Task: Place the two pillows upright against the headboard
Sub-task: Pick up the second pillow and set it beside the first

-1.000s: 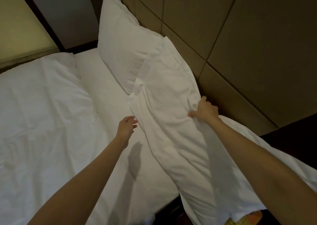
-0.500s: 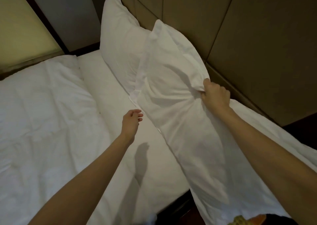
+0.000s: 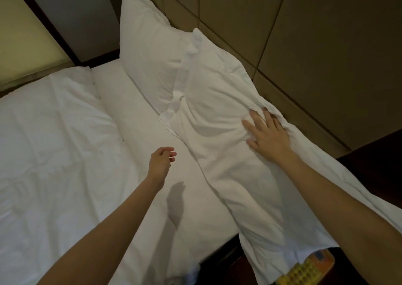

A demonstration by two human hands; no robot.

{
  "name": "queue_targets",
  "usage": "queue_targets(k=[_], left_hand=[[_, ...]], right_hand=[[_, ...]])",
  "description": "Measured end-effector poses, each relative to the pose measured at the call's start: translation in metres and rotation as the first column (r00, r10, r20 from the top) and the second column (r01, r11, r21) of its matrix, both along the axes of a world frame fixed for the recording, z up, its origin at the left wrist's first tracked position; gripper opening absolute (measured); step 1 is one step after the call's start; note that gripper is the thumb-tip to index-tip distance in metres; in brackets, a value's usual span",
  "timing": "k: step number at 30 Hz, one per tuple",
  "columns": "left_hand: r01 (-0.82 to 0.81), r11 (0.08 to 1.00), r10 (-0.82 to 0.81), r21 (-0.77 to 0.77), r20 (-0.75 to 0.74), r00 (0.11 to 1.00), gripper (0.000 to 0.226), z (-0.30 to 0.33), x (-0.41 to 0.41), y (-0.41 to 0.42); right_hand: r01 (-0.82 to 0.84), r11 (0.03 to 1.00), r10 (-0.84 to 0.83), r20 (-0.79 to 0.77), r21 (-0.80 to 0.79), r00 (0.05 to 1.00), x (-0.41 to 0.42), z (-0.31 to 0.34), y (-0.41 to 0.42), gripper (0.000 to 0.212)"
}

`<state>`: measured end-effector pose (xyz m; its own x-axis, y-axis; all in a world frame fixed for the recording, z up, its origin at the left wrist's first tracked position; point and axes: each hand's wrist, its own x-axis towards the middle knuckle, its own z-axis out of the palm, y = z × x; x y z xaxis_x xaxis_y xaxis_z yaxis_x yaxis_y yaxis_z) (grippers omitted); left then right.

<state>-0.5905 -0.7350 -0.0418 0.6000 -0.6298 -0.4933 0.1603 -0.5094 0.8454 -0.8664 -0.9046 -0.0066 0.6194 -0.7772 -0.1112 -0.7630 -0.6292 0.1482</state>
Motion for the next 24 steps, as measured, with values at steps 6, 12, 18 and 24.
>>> queue_targets(k=[6,12,18,24], left_hand=[[0.032,0.999,-0.032,0.008,-0.040,0.999,0.027,0.007,-0.009,0.000],[0.074,0.997,-0.074,0.009,-0.052,0.996,0.028,0.015,-0.025,-0.002],[0.098,0.995,-0.098,-0.006,-0.066,0.993,0.028,0.023,-0.037,-0.006],[0.110,0.994,-0.111,-0.008,-0.073,0.991,0.026,0.027,-0.047,-0.008]], right_hand=[[0.080,0.992,-0.088,0.077,0.102,0.993,-0.024,0.004,0.011,0.065],[0.300,0.933,-0.347,0.273,0.200,0.897,-0.021,0.014,0.027,0.064],[0.292,0.952,-0.304,0.322,0.087,0.897,-0.024,0.025,0.032,0.037],[0.239,0.970,-0.243,0.135,0.039,0.961,-0.065,0.003,0.061,0.053]])
